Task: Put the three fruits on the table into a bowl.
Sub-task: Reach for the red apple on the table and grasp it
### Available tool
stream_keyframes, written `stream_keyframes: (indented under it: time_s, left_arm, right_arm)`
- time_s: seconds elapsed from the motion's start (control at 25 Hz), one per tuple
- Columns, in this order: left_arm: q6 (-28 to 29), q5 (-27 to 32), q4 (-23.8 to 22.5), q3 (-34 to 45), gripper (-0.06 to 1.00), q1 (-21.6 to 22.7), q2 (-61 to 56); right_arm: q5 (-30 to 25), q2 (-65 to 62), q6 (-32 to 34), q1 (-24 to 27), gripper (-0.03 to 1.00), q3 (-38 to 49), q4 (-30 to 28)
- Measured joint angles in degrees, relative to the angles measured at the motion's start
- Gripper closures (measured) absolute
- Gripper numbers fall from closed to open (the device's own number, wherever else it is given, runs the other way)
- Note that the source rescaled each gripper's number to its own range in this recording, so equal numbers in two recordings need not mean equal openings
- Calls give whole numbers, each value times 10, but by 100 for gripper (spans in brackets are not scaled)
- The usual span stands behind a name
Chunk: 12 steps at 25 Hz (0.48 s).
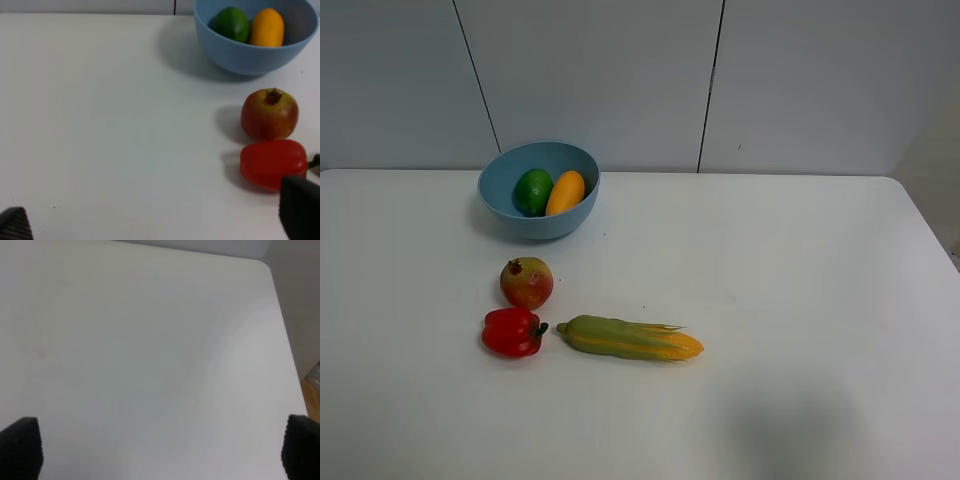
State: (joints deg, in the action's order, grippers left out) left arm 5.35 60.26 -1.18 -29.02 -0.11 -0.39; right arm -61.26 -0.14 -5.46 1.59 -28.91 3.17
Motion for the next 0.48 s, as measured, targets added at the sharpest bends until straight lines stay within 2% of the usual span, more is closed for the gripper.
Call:
stream_keyframes:
  time_s: [0.36, 0.48]
  left_arm:
    - [0, 0, 0, 0, -6, 0, 1]
    - [0, -9, 0, -11, -6, 0, 46]
  right_arm:
    - [0, 0, 0, 0, 7, 0, 0]
    - [0, 0, 0, 0, 7, 0, 0]
